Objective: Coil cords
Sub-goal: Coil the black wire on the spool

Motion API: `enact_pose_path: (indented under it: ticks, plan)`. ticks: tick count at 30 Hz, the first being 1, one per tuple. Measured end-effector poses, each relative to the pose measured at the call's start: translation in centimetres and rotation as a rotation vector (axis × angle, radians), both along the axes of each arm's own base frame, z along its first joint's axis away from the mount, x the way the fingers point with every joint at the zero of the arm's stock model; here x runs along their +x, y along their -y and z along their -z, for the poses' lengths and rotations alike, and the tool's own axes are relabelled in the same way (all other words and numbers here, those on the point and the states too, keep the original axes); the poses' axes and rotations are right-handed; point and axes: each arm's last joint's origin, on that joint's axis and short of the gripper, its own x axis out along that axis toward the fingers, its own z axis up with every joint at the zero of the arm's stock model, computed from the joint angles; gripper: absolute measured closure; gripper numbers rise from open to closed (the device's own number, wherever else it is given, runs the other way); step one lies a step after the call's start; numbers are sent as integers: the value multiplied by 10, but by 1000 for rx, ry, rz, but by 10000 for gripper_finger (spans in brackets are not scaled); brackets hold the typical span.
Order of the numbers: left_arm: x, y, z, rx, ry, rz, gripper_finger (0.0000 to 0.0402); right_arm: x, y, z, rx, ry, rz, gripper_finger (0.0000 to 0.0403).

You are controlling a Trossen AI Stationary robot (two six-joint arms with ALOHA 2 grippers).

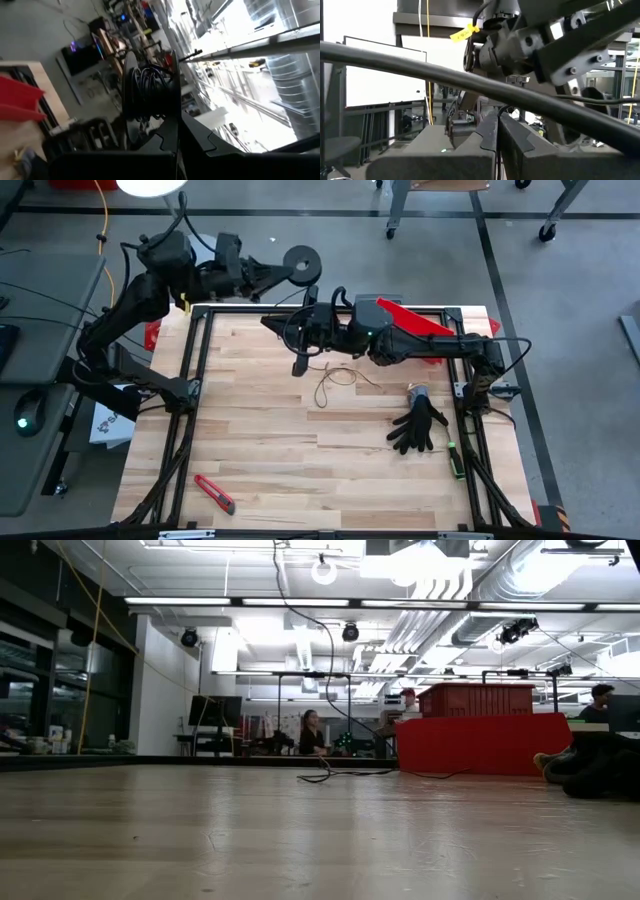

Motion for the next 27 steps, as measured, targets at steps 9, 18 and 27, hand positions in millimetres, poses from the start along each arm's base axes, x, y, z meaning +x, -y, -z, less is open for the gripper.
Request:
enact_pose_path:
  ticks: [9,18,27]
  plan:
    - [-4,-15,0,117,-31,-125,401,1,-6,2,-16,-18,-28,403]
    - [-9,-28,-2,185,-36,-189,401,3,-6,9,-1,-99,-38,403]
    - [-10,-30,-3,284,-56,-214,401,3,-6,11,57,-112,-35,371]
